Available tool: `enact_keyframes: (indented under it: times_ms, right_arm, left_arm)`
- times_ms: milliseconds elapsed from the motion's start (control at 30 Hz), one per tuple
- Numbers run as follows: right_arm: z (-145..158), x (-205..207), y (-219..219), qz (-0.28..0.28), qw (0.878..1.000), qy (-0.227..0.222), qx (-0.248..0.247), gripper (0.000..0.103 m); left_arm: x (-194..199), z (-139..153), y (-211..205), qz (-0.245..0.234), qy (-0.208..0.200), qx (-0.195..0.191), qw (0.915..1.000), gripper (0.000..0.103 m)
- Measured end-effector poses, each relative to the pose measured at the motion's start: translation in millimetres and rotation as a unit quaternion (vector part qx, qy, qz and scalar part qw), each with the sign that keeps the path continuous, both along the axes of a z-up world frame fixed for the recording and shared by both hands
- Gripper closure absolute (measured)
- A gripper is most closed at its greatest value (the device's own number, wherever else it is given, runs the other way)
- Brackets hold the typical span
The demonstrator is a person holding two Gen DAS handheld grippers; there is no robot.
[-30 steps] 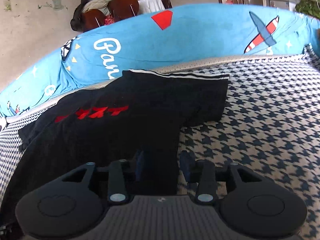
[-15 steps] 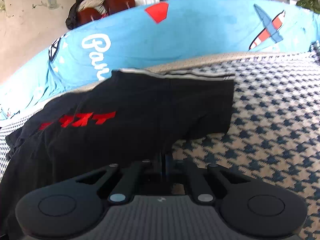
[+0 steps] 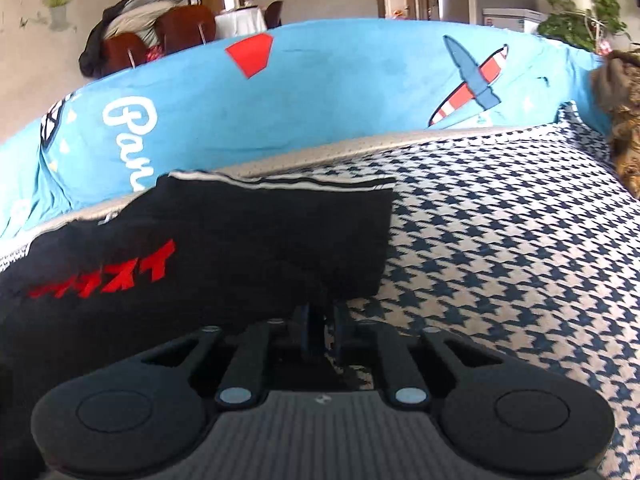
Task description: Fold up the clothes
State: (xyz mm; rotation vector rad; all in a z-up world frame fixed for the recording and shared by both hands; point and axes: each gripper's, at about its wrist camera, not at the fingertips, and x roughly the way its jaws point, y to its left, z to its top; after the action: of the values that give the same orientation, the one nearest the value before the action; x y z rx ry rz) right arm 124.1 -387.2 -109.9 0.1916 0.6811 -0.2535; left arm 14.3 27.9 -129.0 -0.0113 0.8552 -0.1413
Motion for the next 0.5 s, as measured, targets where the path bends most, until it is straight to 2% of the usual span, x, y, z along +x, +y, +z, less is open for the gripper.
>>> enact_keyframes:
  times_ms: [133, 333, 500]
  right_arm:
    - [9, -19, 4, 0.005, 1.000, -0.014, -0.007, 0.082]
    - [22, -55, 18, 0.049, 0.998, -0.027, 0.014, 0.070]
    - [20, -85, 27, 0.070, 0.997, -0.021, 0.038, 0.070]
  left_arm:
    - [-3, 1, -2, -0.009, 0.000, 0.001, 1.0000, 0.000]
    - [-10, 0, -6, -0.016, -0.003, 0.012, 0.9998, 0.000]
    - [-12, 1, -2, -0.014, -0.003, 0.005, 0.9999, 0.000]
